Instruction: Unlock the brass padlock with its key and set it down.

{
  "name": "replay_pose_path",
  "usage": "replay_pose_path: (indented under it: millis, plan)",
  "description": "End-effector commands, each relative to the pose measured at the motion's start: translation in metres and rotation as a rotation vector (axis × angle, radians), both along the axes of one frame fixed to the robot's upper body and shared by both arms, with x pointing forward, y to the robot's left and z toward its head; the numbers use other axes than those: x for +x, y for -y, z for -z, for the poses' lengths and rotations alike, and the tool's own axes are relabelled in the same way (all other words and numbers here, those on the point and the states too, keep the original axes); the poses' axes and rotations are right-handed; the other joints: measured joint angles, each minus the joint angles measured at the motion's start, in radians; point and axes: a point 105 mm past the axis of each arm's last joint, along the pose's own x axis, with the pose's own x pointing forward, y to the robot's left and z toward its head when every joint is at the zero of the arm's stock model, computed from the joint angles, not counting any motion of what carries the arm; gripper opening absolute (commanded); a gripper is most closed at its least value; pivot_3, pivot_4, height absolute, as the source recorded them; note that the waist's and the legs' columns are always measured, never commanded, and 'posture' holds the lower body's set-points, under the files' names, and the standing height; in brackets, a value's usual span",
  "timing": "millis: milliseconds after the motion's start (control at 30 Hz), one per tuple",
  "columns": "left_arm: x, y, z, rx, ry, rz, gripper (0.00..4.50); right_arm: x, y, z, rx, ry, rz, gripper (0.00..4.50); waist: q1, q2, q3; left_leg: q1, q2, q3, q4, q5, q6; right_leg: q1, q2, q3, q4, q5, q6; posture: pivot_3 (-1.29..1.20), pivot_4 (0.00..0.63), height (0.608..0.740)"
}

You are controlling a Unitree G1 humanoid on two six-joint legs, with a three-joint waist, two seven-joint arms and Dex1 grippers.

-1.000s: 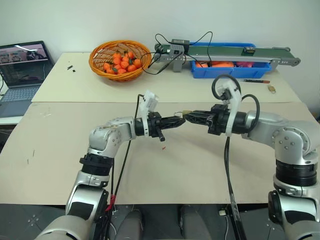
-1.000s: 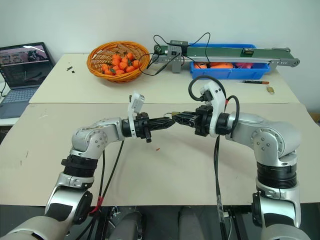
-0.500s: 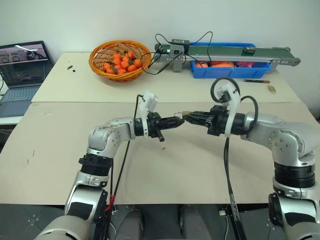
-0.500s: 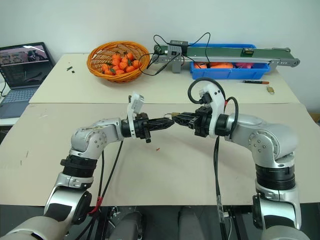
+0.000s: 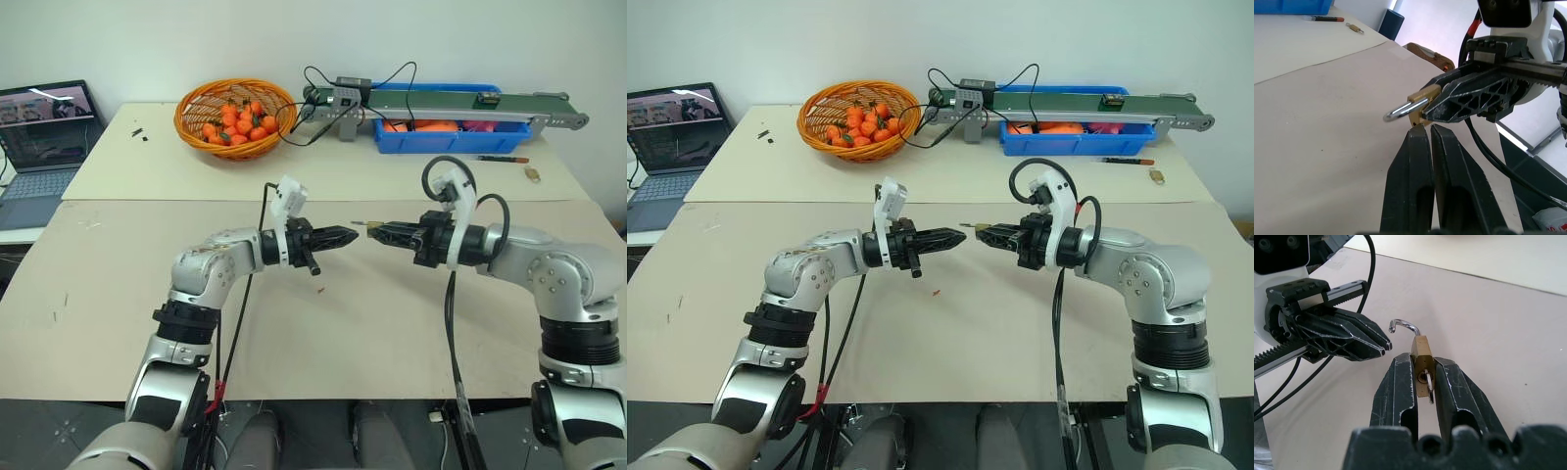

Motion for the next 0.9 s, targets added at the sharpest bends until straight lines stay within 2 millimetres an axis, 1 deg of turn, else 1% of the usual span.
replay_pose_path:
  millis: [33, 400, 633, 800, 900]
  plan:
    - [-0.002, 0.001, -0.007, -0.014, 0.043, 0.012, 0.22, -0.002, 0.005, -0.015, 0.008, 0.057, -0.003, 0.11, 0.000, 0.000, 0.000, 0.000, 0.000, 0.000, 0.000, 0.000, 0.000, 0.000, 0.000, 0.000, 0.000, 0.000, 0.000, 0.00, 0.150, 0.717]
    - [-0.004, 0.002, -0.006, -0.013, 0.048, 0.017, 0.22, -0.008, 0.004, -0.005, -0.010, 0.036, -0.012, 0.11, 0.000, 0.000, 0.000, 0.000, 0.000, 0.000, 0.000, 0.000, 0.000, 0.000, 0.000, 0.000, 0.000, 0.000, 0.000, 0.00, 0.150, 0.717]
    - [0.005, 0.003, -0.016, -0.038, 0.069, -0.015, 0.22, -0.012, 0.000, -0.001, -0.013, 0.026, -0.029, 0.11, 0.001, 0.000, 0.000, 0.000, 0.000, 0.000, 0.000, 0.000, 0.000, 0.000, 0.000, 0.000, 0.000, 0.000, 0.000, 0.00, 0.150, 0.717]
    - [0.014, 0.005, -0.030, -0.086, 0.073, -0.044, 0.22, -0.015, -0.004, 0.000, -0.013, 0.022, -0.045, 0.11, 0.003, 0.000, 0.000, 0.000, 0.000, 0.000, 0.000, 0.000, 0.000, 0.000, 0.000, 0.000, 0.000, 0.000, 0.000, 0.00, 0.150, 0.717]
    - [0.015, 0.005, -0.031, -0.086, 0.078, -0.052, 0.22, -0.016, -0.005, 0.001, -0.013, 0.019, -0.050, 0.11, 0.000, 0.000, 0.000, 0.000, 0.000, 0.000, 0.000, 0.000, 0.000, 0.000, 0.000, 0.000, 0.000, 0.000, 0.000, 0.00, 0.150, 0.717]
